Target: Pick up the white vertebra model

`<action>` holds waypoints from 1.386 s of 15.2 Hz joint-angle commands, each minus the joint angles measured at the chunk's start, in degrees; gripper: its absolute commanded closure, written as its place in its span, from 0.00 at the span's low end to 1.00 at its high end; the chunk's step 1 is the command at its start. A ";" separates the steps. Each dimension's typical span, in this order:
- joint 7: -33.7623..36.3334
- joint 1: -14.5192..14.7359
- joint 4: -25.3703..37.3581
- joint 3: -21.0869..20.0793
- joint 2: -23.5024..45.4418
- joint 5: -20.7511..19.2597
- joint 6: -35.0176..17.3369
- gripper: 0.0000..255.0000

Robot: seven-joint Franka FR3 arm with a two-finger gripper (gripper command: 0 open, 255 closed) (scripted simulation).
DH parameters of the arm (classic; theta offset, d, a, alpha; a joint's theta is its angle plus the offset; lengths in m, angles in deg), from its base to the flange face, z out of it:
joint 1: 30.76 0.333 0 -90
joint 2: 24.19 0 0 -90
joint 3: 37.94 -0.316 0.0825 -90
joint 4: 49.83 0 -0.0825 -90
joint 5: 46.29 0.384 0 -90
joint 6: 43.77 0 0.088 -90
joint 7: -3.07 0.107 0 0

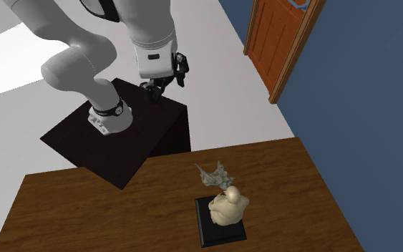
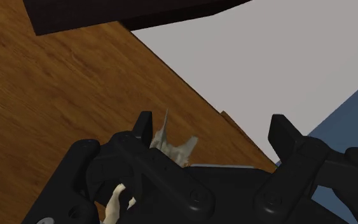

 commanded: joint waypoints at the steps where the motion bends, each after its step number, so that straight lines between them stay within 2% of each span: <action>1: 0.29 -0.54 -0.92 0.34 2.99 0.41 -4.58 0.00; 7: 1.03 -1.53 -1.46 1.24 13.64 2.46 -17.23 0.00; 13: 0.65 -2.09 0.93 2.47 25.87 5.93 -28.39 0.00; 18: -0.79 -2.69 5.08 3.23 36.64 10.35 -35.91 0.00; 21: -1.78 -2.85 5.53 3.09 39.29 11.75 -38.11 0.00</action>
